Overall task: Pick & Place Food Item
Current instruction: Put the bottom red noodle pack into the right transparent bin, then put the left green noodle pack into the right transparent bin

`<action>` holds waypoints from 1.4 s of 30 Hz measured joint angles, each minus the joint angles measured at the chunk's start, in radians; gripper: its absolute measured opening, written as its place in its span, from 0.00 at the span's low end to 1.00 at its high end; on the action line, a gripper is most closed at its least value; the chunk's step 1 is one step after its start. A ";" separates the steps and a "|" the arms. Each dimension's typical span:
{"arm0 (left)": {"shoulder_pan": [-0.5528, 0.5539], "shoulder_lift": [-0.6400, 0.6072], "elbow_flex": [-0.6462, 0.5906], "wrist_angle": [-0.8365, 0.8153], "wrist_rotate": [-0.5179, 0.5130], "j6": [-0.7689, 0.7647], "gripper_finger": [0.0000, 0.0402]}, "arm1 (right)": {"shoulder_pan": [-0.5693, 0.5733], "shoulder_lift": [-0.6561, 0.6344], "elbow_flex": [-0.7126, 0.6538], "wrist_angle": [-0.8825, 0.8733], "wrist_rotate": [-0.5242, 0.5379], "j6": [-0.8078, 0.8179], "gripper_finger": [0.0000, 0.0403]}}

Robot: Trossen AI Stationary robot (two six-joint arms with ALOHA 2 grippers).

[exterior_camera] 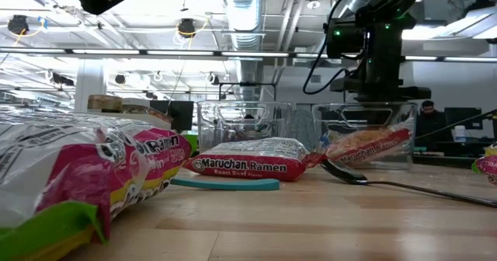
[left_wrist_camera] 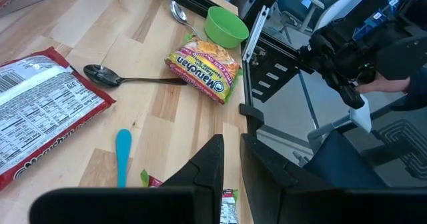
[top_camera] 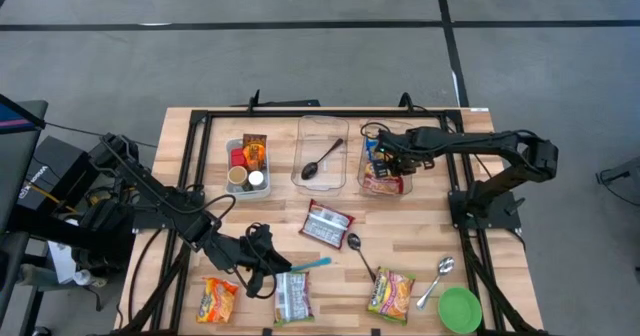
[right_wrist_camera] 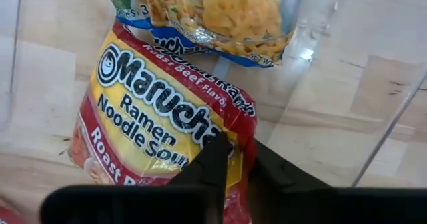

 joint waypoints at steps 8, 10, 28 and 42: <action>0.000 0.000 0.000 0.000 0.000 0.000 0.11 | -0.003 -0.002 0.000 -0.052 0.003 -0.021 0.20; 0.000 0.000 0.000 0.000 0.000 0.000 0.11 | -0.003 -0.009 0.000 -0.057 0.003 -0.032 0.20; 0.000 0.000 0.000 0.000 0.000 0.000 0.11 | -0.003 -0.047 0.000 -0.193 0.017 -0.062 0.19; 0.000 0.000 0.000 0.000 0.000 0.000 0.11 | -0.044 -0.047 0.002 -0.210 0.034 -0.109 0.19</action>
